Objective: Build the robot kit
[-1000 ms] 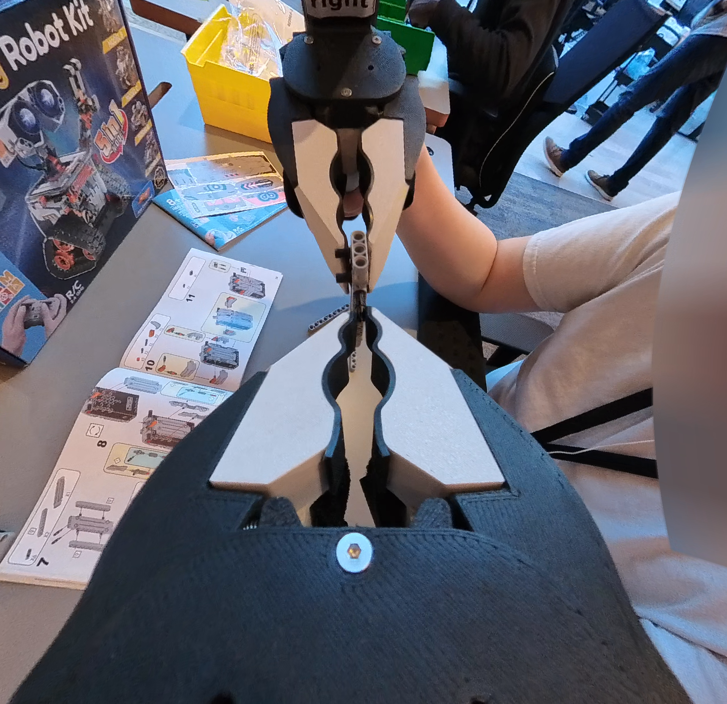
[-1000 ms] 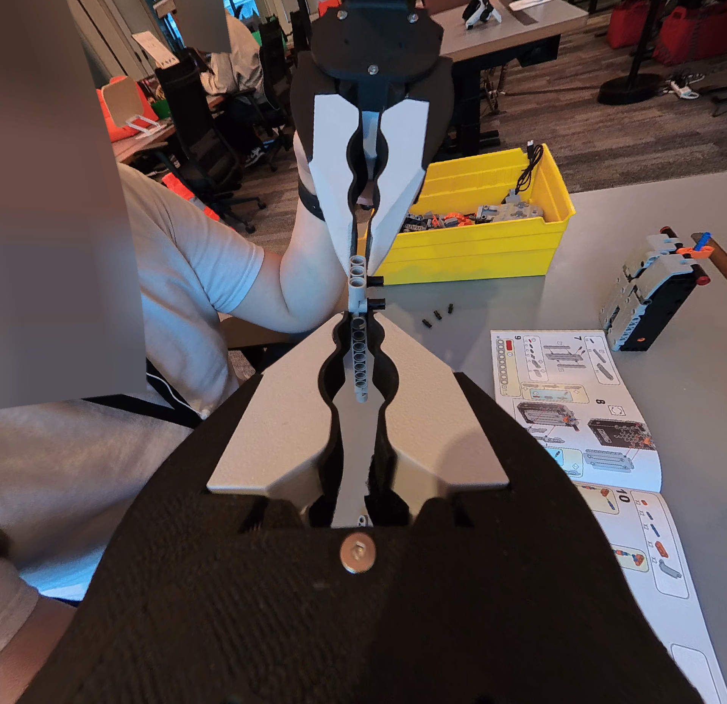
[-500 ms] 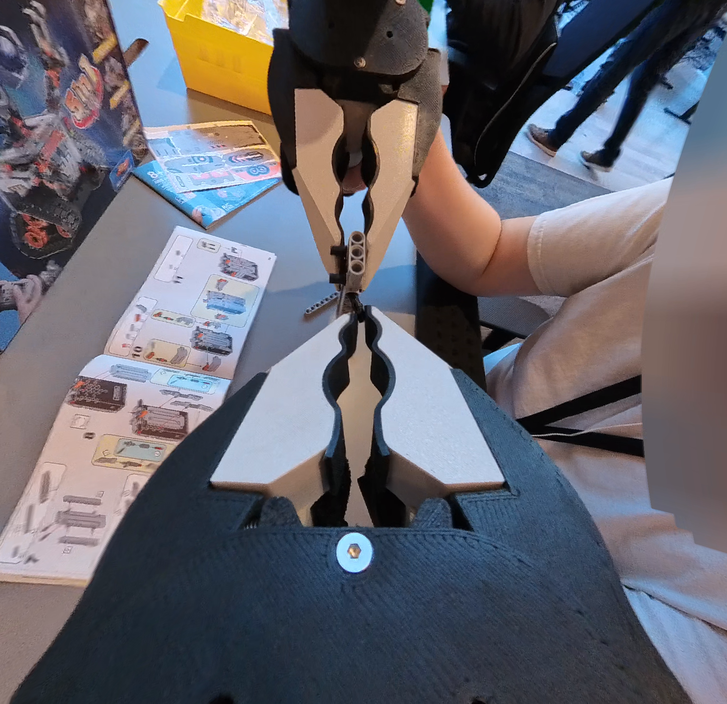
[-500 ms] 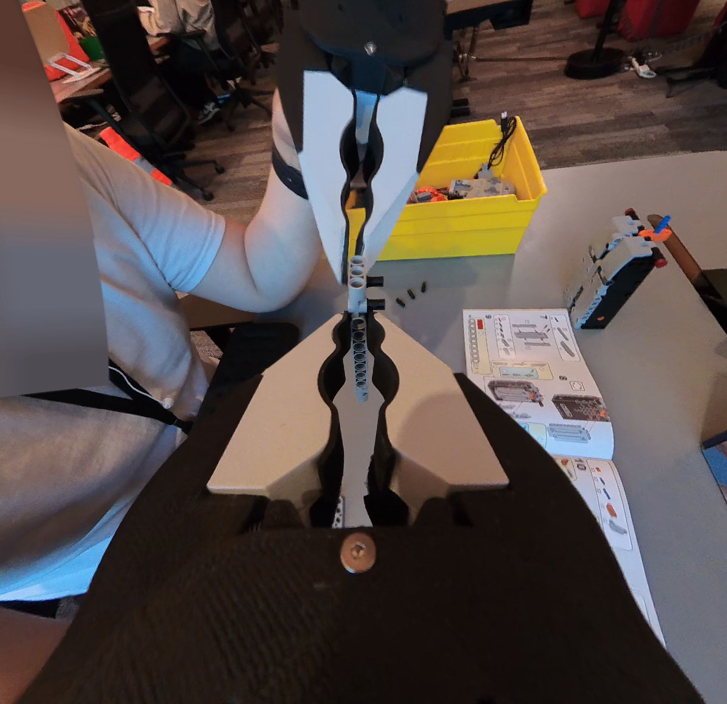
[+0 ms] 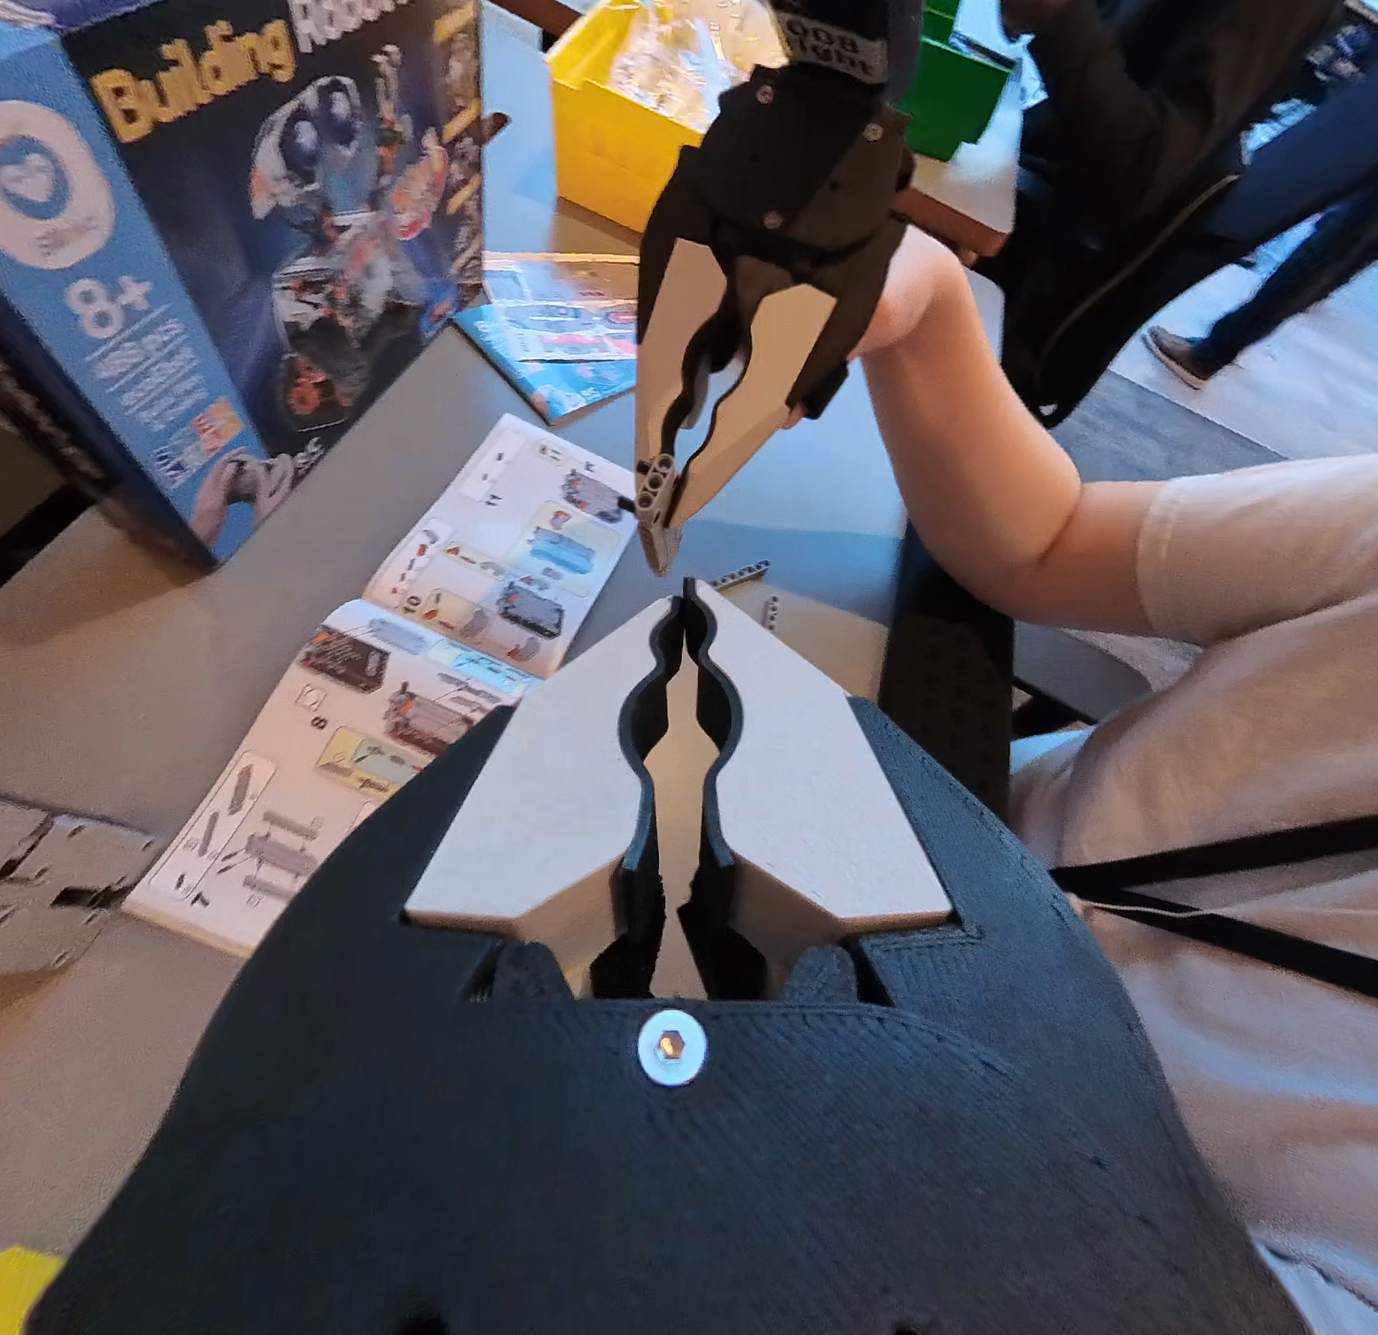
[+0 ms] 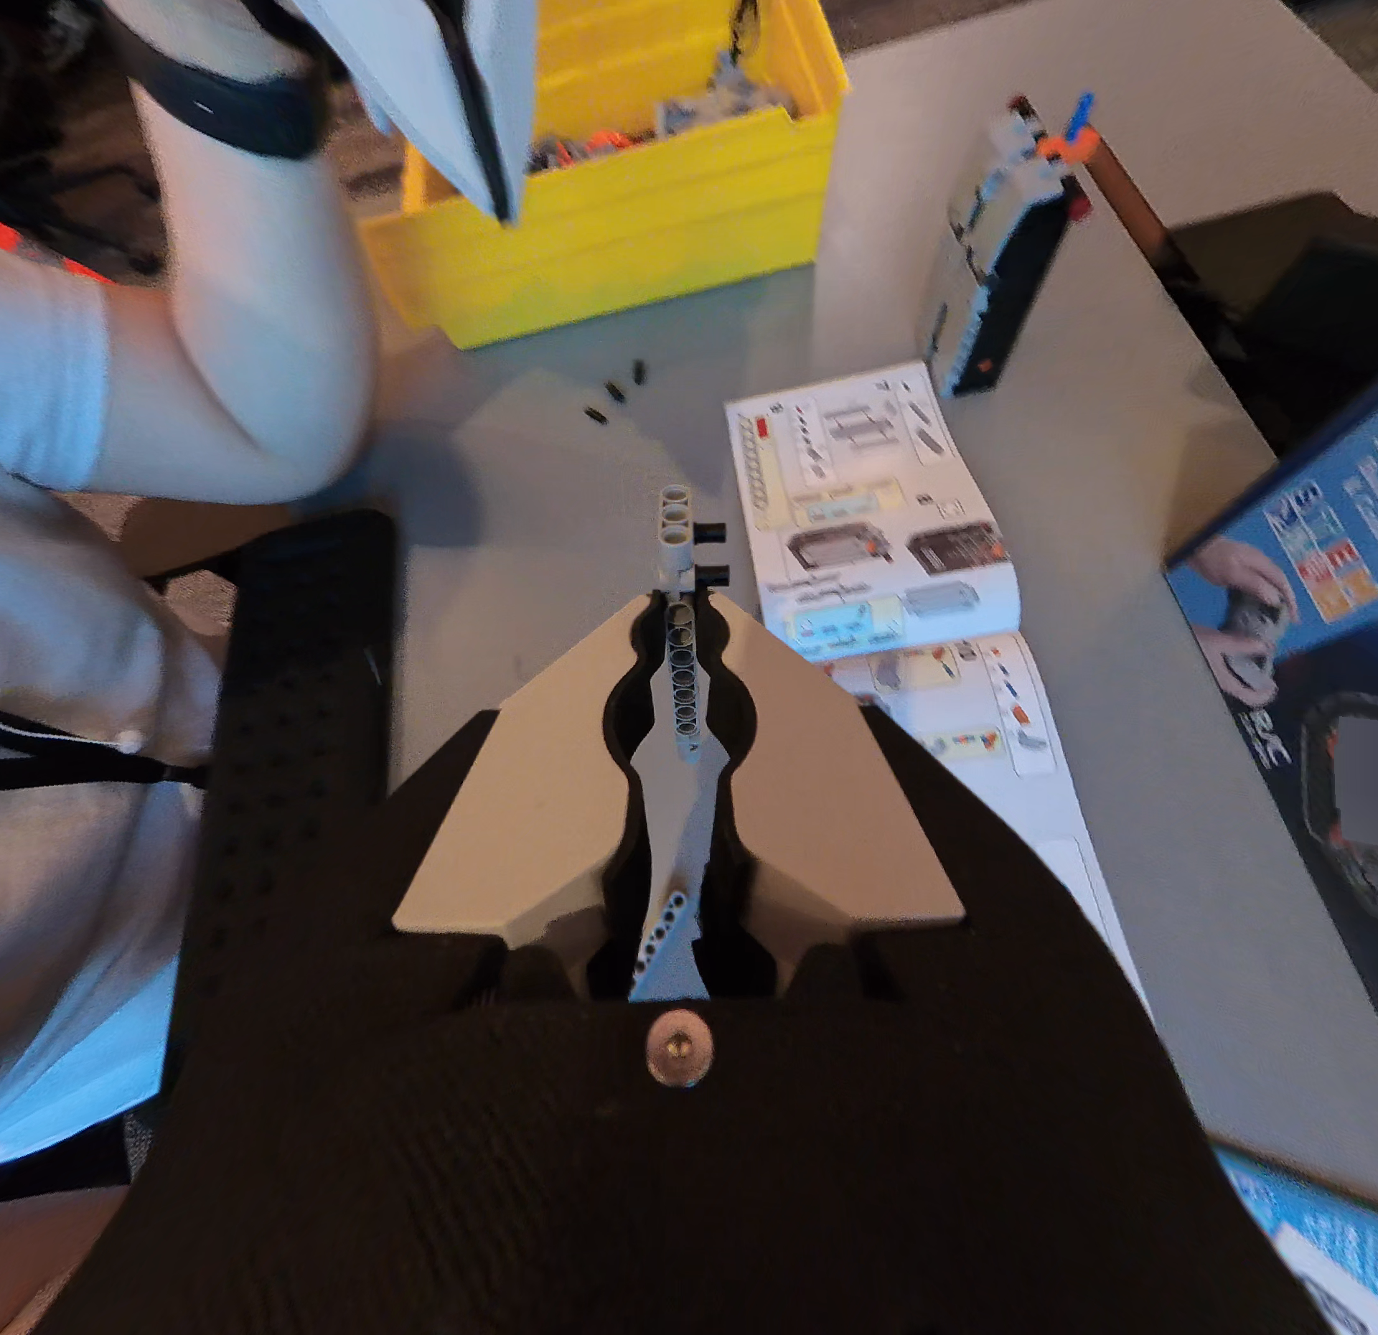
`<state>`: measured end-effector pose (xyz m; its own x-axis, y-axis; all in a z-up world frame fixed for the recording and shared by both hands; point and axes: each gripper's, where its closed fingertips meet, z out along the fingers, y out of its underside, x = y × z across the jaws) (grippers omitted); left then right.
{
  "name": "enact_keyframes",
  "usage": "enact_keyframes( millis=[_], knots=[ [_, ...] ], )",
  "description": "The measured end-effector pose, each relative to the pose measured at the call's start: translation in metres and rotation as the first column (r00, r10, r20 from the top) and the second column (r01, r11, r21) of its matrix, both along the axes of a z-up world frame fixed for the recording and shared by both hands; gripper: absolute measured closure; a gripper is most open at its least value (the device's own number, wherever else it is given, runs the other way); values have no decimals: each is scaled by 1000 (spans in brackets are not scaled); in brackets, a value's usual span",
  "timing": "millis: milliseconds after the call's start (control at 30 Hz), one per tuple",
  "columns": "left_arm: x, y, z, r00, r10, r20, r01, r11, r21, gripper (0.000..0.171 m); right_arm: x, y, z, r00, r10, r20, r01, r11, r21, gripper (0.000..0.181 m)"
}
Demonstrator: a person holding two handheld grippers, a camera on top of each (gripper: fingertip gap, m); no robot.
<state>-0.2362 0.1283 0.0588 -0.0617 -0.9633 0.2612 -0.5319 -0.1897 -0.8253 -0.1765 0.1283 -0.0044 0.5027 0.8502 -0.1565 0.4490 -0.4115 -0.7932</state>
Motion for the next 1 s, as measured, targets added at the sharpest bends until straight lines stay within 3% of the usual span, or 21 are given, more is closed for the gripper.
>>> enact_keyframes(
  millis=[167,367,500,700,800,900,1000],
  knots=[
    [0,9,7,995,95,15,-96,990,101,171,17,12,-22,991,-82,109,86,996,-25,175],
    [-9,-19,23,995,28,97,-41,990,132,155,31,17,-29,981,-121,154,126,992,-21,175],
    [-34,-23,-23,996,76,-42,-71,991,111,153,36,18,-27,982,-128,139,132,991,-18,175],
    [-91,-28,-98,952,304,-31,-295,941,164,157,32,16,-15,985,-120,126,117,993,31,175],
    [-125,-25,-129,887,461,-37,-446,873,196,157,28,15,-11,986,-112,122,107,993,49,175],
    [-166,-19,-149,774,628,-79,-595,765,247,159,25,14,-8,986,-111,127,104,993,65,175],
    [-195,-24,-160,692,706,-154,-653,702,284,157,23,14,-7,986,-110,126,101,992,72,175]
  ],
)
